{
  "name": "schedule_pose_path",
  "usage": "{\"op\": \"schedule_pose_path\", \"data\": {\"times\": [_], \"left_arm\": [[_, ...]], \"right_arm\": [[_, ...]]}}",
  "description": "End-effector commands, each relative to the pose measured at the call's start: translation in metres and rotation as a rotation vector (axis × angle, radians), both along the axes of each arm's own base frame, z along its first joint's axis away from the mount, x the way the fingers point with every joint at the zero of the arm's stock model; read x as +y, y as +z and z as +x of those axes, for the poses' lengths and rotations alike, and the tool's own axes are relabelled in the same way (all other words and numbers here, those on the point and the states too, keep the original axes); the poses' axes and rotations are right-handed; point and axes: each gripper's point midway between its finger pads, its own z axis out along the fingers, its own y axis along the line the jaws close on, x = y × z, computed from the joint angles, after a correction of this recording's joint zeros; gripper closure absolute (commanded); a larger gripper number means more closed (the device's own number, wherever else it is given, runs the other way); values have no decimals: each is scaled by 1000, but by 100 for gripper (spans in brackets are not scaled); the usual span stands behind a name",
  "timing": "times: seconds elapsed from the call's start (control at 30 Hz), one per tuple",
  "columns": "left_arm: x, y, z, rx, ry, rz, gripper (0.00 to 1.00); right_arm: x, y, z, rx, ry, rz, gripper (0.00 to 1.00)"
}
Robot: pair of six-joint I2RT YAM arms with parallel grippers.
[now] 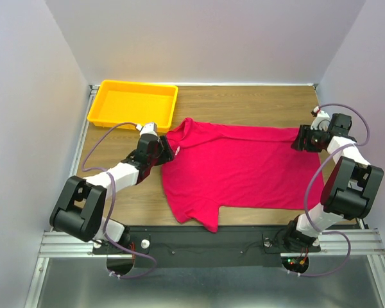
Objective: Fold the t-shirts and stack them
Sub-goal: Fold the tshirt
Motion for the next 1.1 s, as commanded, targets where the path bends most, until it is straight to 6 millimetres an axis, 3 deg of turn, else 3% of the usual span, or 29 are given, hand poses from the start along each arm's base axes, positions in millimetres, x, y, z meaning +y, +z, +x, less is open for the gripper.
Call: {"op": "schedule_pose_path", "data": {"times": [0.0, 0.13, 0.3, 0.47, 0.53, 0.67, 0.73, 0.77, 1.07], "left_arm": [[3, -9, -2, 53, 56, -21, 33], [8, -26, -14, 139, 85, -6, 35], [21, -46, -34, 233, 146, 19, 35], [15, -55, -52, 287, 126, -12, 38], [11, -57, -58, 303, 106, -31, 50], [-1, -61, -75, 354, 32, -75, 86], [-4, -61, -84, 374, 10, -93, 97], [-6, -56, -89, 372, -4, -112, 100], [-2, -30, -147, 412, 42, -259, 100]], "right_arm": [[-10, 4, -6, 4, -23, -64, 39], [-15, 2, -9, 21, -33, -98, 39], [-38, 6, -12, 46, -86, -195, 39], [-58, 2, -19, 85, -163, -233, 40], [-61, -1, -23, 96, -175, -230, 40], [-61, -7, -25, 111, -188, -210, 40], [-61, -6, -24, 109, -193, -197, 40], [-61, -5, -22, 106, -193, -194, 40], [-60, -8, -15, 103, -170, -177, 40]]}}
